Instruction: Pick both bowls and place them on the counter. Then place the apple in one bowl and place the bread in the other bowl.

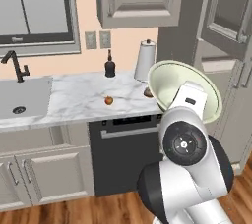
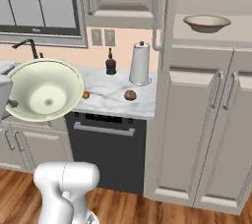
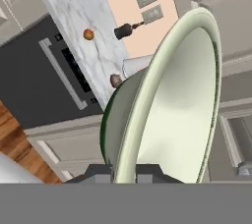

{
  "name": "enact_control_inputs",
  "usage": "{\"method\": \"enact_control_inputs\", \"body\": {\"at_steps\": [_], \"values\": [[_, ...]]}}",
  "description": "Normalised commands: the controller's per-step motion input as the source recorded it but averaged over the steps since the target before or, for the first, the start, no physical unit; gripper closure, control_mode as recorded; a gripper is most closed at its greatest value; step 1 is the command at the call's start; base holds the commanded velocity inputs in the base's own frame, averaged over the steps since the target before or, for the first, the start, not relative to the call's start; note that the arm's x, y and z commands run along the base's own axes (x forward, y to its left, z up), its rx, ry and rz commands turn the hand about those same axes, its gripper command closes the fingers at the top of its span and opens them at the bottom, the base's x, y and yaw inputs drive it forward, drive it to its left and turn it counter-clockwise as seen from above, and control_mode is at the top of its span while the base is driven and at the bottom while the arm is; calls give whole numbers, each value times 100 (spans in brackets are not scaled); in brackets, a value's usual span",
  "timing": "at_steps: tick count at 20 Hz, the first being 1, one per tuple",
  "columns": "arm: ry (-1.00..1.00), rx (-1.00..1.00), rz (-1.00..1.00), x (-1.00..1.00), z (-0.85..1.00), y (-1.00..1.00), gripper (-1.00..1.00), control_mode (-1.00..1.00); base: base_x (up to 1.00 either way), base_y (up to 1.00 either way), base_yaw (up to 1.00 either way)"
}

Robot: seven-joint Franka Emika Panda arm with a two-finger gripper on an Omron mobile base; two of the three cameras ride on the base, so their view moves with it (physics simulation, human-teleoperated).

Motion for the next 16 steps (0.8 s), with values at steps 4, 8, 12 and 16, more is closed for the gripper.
{"method": "enact_control_inputs", "body": {"at_steps": [4, 8, 12, 16], "values": [[0, 0, 0, 0, 0, 0, 100, 100, 79, 61, -2], [0, 0, 0, 0, 0, 0, 100, 100, 73, 25, 0], [0, 0, 0, 0, 0, 0, 100, 100, 77, 15, 0], [0, 0, 0, 0, 0, 0, 100, 100, 76, 33, 0]]}}
